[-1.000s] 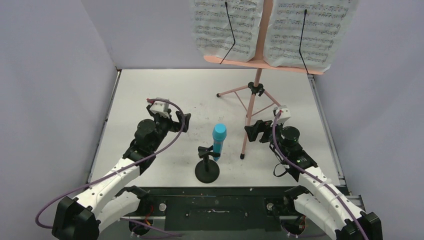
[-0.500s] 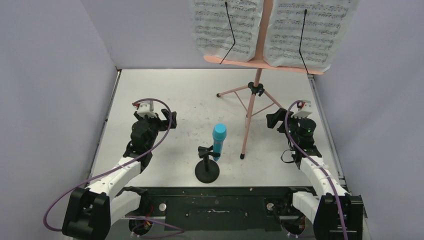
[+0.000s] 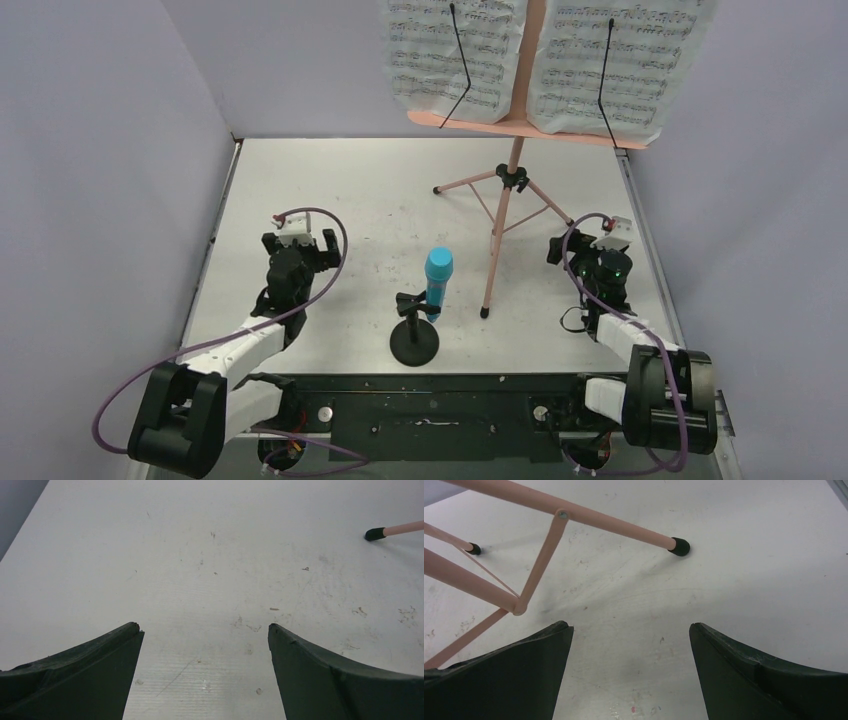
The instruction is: Set up the instrument practice props
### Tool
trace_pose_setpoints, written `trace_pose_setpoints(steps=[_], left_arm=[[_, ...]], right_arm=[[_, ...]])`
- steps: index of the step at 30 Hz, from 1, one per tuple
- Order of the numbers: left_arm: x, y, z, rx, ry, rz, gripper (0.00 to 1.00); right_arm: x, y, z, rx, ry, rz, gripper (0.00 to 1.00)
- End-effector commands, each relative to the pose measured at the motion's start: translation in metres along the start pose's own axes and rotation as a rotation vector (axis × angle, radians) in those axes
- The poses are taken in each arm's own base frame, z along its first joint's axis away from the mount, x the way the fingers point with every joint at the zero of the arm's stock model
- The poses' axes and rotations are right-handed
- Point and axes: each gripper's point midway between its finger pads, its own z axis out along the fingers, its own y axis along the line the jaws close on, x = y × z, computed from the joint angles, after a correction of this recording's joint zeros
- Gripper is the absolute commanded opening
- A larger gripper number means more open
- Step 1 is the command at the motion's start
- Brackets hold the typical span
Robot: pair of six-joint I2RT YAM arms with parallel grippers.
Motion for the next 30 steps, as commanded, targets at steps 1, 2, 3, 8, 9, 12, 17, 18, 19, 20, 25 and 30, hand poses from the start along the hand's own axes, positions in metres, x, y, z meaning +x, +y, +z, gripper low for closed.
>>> trace_pose_setpoints(steps=[1,2,3,8,9,12,17,18,19,20,25,30], left_arm=[[-0.017,0.006,0.007,-0.026,-0.088,0.059,0.96],[-0.014,0.006,0.007,-0.023,-0.088,0.068,0.96],[-0.01,0.007,0.008,-0.023,-0.086,0.075,0.96],[-0.003,0.009,0.018,-0.042,-0.039,0.078,0.96],[-0.001,0.008,0.02,-0.039,-0.023,0.08,0.96],[0.009,0.006,0.023,-0.016,-0.005,0.106,0.96],[0.014,0.014,0.012,-0.015,-0.075,0.151,0.96],[0.012,0.017,0.008,-0.017,-0.109,0.181,0.96],[0.008,0.018,0.003,-0.012,-0.158,0.191,0.96],[0.008,0.021,-0.002,-0.016,-0.193,0.189,0.96],[0.014,0.036,-0.005,-0.082,-0.249,0.152,0.96],[0.016,0.04,-0.004,-0.08,-0.243,0.137,0.96]], right_arm=[[-0.023,-0.003,0.001,-0.007,-0.173,-0.053,0.9],[-0.023,-0.004,0.001,-0.003,-0.18,-0.056,0.9],[-0.022,-0.007,0.001,0.009,-0.183,-0.057,0.9],[-0.022,-0.013,0.002,0.034,-0.218,-0.067,0.9],[-0.022,-0.013,0.002,0.03,-0.227,-0.067,0.9],[-0.017,-0.01,0.007,0.014,-0.201,-0.07,0.9],[-0.01,-0.013,0.007,0.024,-0.195,-0.069,0.9],[-0.007,-0.014,0.005,0.027,-0.194,-0.07,0.9],[-0.005,-0.015,0.004,0.034,-0.197,-0.068,0.9],[-0.004,-0.017,0.003,0.04,-0.201,-0.073,0.9],[0.0,-0.017,0.002,0.049,-0.203,-0.092,0.9],[-0.002,-0.017,0.002,0.081,-0.212,-0.137,0.9]])
